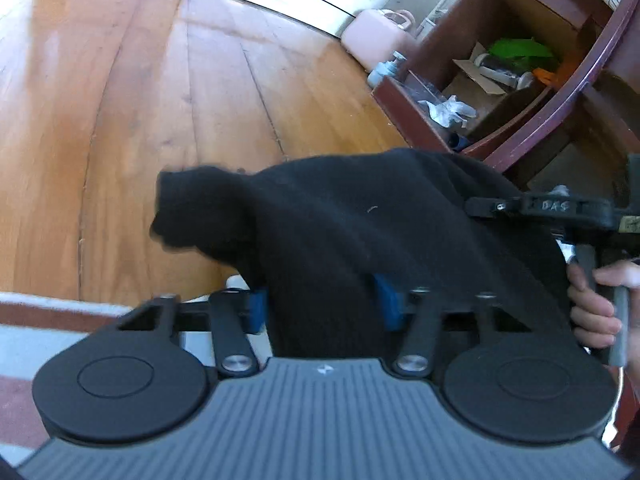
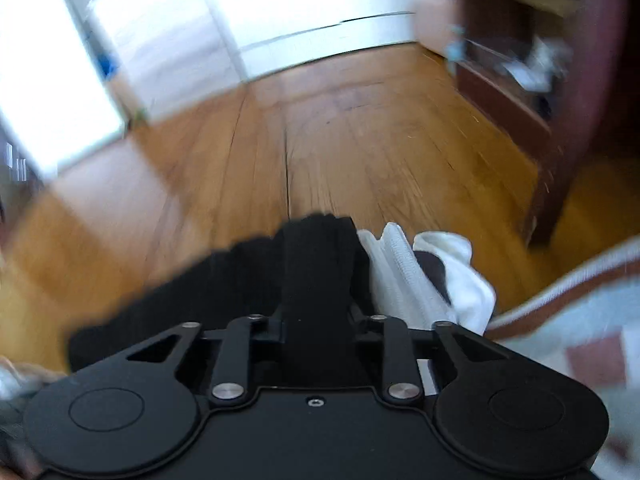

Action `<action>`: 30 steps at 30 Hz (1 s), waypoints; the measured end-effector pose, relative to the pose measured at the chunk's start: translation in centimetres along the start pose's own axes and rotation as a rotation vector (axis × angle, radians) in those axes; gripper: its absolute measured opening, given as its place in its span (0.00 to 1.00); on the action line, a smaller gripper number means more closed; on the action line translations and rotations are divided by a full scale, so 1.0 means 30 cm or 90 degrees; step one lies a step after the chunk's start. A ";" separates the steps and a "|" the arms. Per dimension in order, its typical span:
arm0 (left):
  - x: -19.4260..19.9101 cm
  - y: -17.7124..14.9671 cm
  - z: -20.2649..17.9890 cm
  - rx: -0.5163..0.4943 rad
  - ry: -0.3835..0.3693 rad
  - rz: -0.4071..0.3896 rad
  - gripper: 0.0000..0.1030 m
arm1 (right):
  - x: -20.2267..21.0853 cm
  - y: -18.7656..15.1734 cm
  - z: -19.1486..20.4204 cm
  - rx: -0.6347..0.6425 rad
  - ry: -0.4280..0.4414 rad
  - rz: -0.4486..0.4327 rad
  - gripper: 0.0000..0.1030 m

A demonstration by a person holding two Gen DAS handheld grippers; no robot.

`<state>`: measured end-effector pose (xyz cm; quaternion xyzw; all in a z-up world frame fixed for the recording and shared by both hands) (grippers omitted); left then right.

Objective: Fold clothes
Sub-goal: 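Lower the black bundle onto the white clothes and open both tools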

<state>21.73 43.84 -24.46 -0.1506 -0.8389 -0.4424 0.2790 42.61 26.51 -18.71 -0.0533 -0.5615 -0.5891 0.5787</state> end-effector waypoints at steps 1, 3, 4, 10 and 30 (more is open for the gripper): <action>0.013 0.015 -0.025 -0.025 -0.010 -0.014 0.34 | 0.045 0.007 -0.008 0.010 -0.019 -0.030 0.19; 0.048 0.048 -0.094 -0.096 -0.026 -0.047 0.33 | 0.140 0.014 -0.024 0.042 -0.062 -0.104 0.18; 0.052 0.055 -0.116 -0.112 -0.022 -0.053 0.33 | 0.167 0.009 -0.044 0.035 -0.071 -0.130 0.19; 0.010 0.052 -0.126 -0.152 0.091 -0.029 0.39 | 0.172 -0.024 -0.104 0.012 -0.152 -0.122 0.61; -0.069 0.189 0.073 -0.011 0.168 -0.031 0.03 | 0.308 -0.476 -0.075 0.152 -0.159 -0.077 0.64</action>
Point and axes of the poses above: each gripper's, at about its wrist camera, not at the fingertips, and x roughly against the way its jaws point, z to its left, y to its top, the point moved 9 cm from there along -x, roughly the way its jaws point, and after that the axes turned 5 degrees about -x, right-handed, at the moved point
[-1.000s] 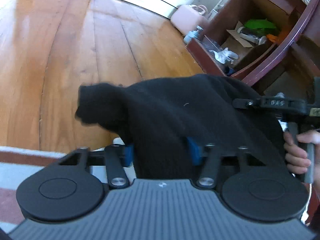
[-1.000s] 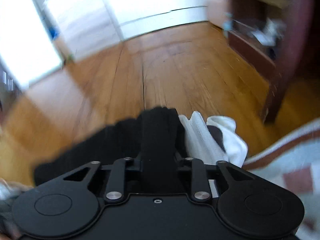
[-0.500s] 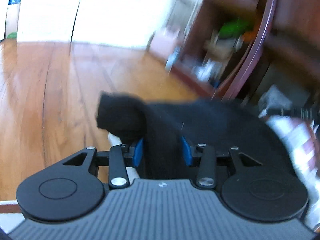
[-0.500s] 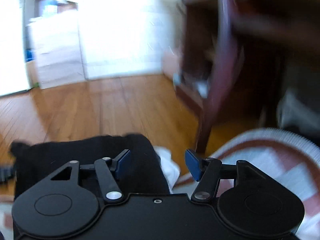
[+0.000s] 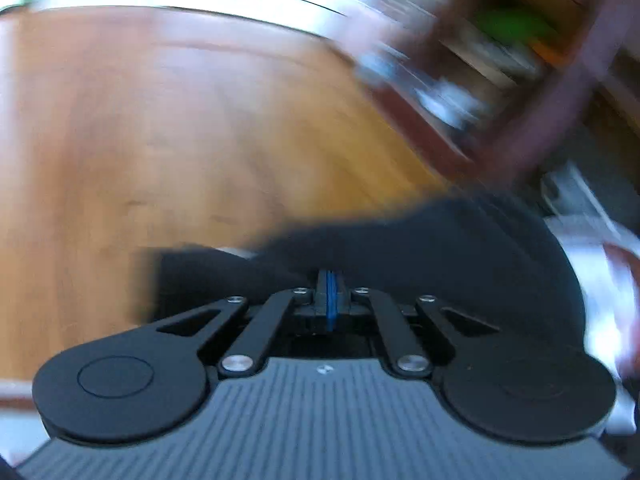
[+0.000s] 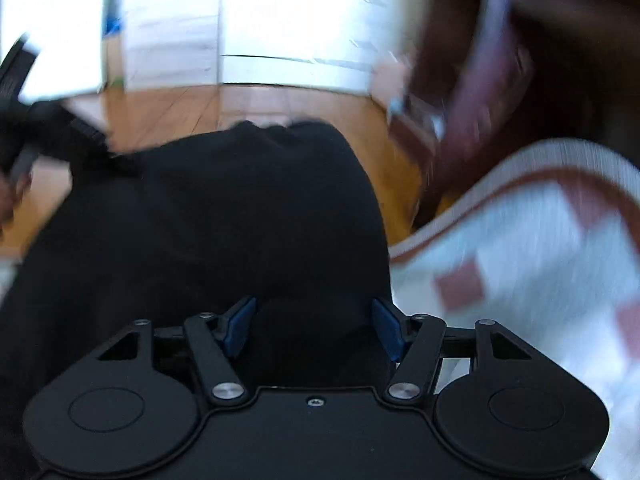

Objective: Fold clothes
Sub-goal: 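Lower the black bundle onto the white clothes and open both tools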

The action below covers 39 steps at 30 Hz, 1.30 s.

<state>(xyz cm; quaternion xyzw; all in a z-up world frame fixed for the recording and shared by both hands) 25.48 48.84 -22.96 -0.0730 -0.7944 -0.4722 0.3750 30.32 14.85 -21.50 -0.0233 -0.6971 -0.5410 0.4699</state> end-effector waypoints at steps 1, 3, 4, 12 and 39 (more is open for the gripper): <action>0.033 0.017 0.036 -0.006 0.050 -0.026 0.10 | -0.006 -0.002 -0.015 -0.018 0.002 0.007 0.64; 0.103 0.033 0.061 -0.012 0.054 -0.052 0.34 | -0.010 -0.022 -0.062 -0.051 -0.003 0.022 0.64; 0.137 0.032 0.055 -0.005 0.024 -0.057 0.39 | 0.001 -0.041 -0.075 -0.061 -0.010 0.031 0.65; 0.359 -0.097 -0.227 -0.180 -0.073 -0.093 0.71 | 0.183 -0.094 -0.077 -0.133 0.002 -0.007 0.80; 0.715 -0.427 -0.278 -0.208 -0.017 0.013 1.00 | 0.542 -0.044 0.102 -0.077 -0.099 -0.014 0.85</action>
Point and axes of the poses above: each gripper's, at about its wrist camera, not at the fingertips, and x roughly against the way its jaws point, z to its left, y to its top, the point moved 9 cm from there along -x, roughly the way its jaws point, and after that the axes turned 5 degrees about -x, right-handed, at the moved point
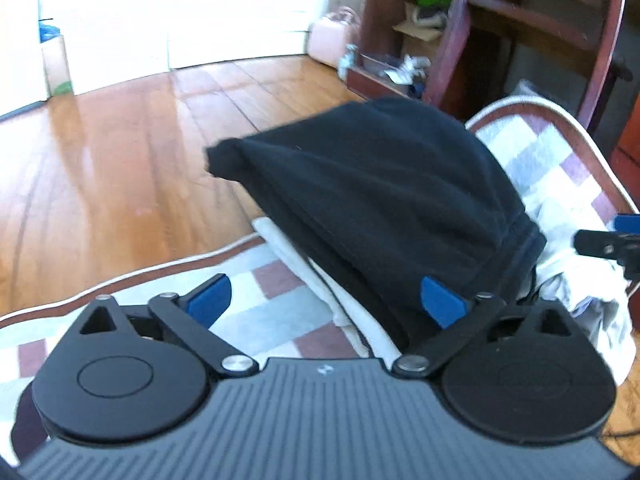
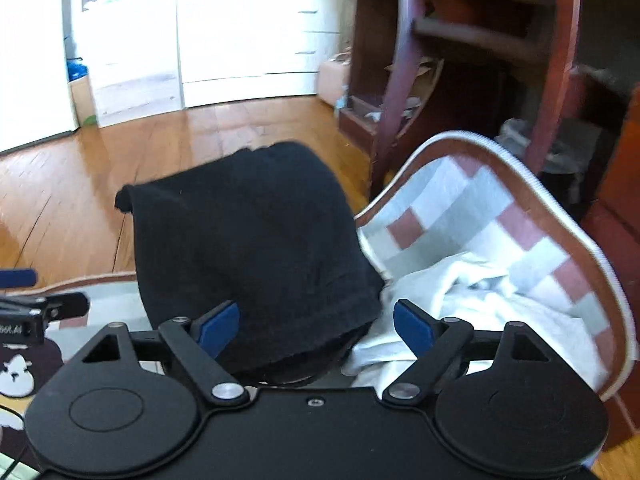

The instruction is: Fold clothes

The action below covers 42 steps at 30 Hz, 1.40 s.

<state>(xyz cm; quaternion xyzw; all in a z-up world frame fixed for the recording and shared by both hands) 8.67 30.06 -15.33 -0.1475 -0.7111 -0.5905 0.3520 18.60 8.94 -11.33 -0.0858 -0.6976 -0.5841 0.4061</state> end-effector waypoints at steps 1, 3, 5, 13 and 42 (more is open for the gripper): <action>0.026 0.003 -0.002 0.001 -0.004 0.000 1.00 | 0.022 0.009 0.006 -0.008 -0.008 -0.004 0.85; 0.083 0.005 -0.005 0.003 -0.022 -0.010 1.00 | 0.070 0.027 0.020 -0.041 -0.012 -0.027 0.86; 0.119 -0.004 -0.010 0.000 -0.023 -0.009 1.00 | 0.110 0.032 0.034 -0.083 0.002 -0.049 0.86; 0.155 -0.049 -0.063 -0.021 -0.047 0.072 1.00 | 0.155 -0.106 0.095 -0.072 -0.027 0.039 0.86; 0.276 -0.111 -0.186 -0.098 -0.035 0.104 1.00 | 0.332 -0.164 0.110 0.017 -0.073 0.092 0.86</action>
Point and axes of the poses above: each gripper's, at about its wrist camera, not at the fingertips, and x roughly against the way its jaws point, z to its left, y to its top, the point moved 9 cm from there along -x, roughly the way its jaws point, and after that the axes turned 5 degrees about -x, right-handed, at the moved point
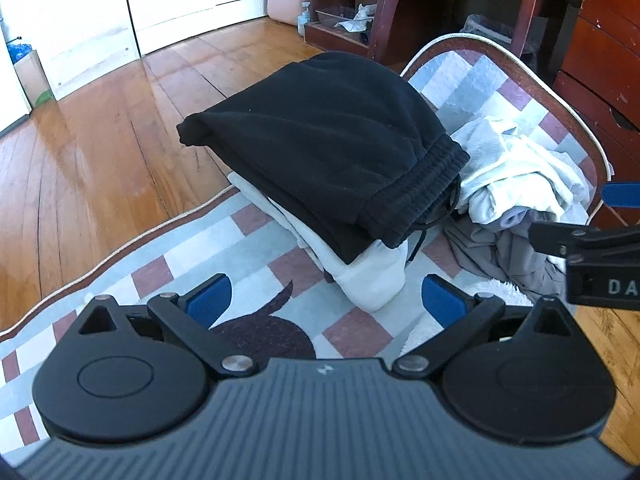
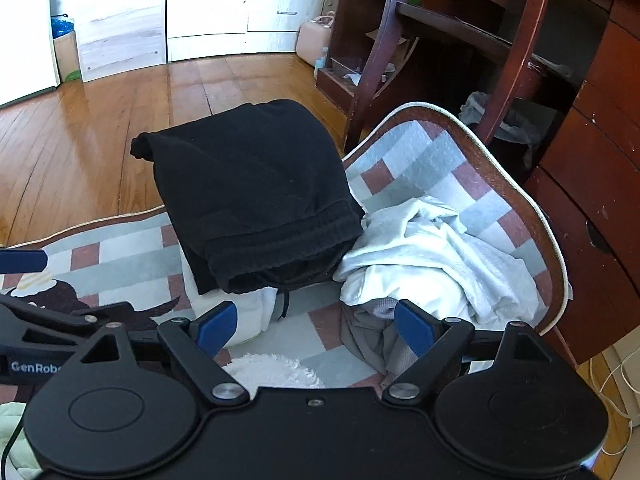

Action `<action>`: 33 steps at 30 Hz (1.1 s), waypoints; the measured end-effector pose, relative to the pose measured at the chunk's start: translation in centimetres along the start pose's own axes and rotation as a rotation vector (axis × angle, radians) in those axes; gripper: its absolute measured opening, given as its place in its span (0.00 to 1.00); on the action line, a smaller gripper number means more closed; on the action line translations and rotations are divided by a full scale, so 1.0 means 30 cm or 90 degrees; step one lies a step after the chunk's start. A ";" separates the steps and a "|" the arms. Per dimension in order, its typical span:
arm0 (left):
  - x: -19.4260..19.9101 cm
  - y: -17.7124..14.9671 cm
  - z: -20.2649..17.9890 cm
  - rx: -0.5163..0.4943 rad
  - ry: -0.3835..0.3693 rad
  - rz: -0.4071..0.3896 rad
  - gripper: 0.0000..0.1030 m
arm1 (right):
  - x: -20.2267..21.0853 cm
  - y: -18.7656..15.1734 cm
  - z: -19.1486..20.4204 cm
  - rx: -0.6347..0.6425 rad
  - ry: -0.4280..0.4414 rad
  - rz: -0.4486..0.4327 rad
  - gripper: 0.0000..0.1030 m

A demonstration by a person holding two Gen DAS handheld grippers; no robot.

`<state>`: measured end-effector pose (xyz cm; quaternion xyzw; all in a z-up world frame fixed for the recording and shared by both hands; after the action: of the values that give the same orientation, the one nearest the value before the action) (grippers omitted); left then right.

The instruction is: Fold clothes

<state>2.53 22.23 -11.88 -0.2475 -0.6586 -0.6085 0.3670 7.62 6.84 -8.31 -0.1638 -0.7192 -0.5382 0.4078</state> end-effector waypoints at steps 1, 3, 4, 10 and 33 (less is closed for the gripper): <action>0.000 -0.002 0.000 0.002 -0.004 0.001 1.00 | -0.001 0.000 0.002 0.002 -0.001 -0.001 0.86; -0.001 -0.004 0.003 0.009 -0.012 0.002 1.00 | -0.003 0.001 0.006 0.008 -0.005 -0.003 0.86; -0.004 -0.004 0.004 0.014 -0.016 0.002 1.00 | -0.003 0.000 0.007 0.012 -0.009 -0.004 0.86; -0.033 -0.011 0.008 0.013 -0.006 -0.001 1.00 | -0.028 -0.005 0.016 0.027 -0.024 0.000 0.86; -0.132 -0.053 -0.031 -0.005 0.009 0.040 1.00 | -0.124 -0.033 -0.029 0.014 -0.042 0.029 0.86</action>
<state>3.88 21.57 -15.99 -0.2651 -0.6456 -0.6007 0.3900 9.59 6.46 -11.71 -0.1931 -0.7342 -0.5152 0.3977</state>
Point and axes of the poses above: each gripper's, at about its wrist camera, not at the fingertips, and x roughly against the way its jaws point, z to its left, y to its top, the point moved 9 cm from there along -x, roughly the way its jaws point, and after that the axes turned 5 degrees about -x, right-handed, at the moved point
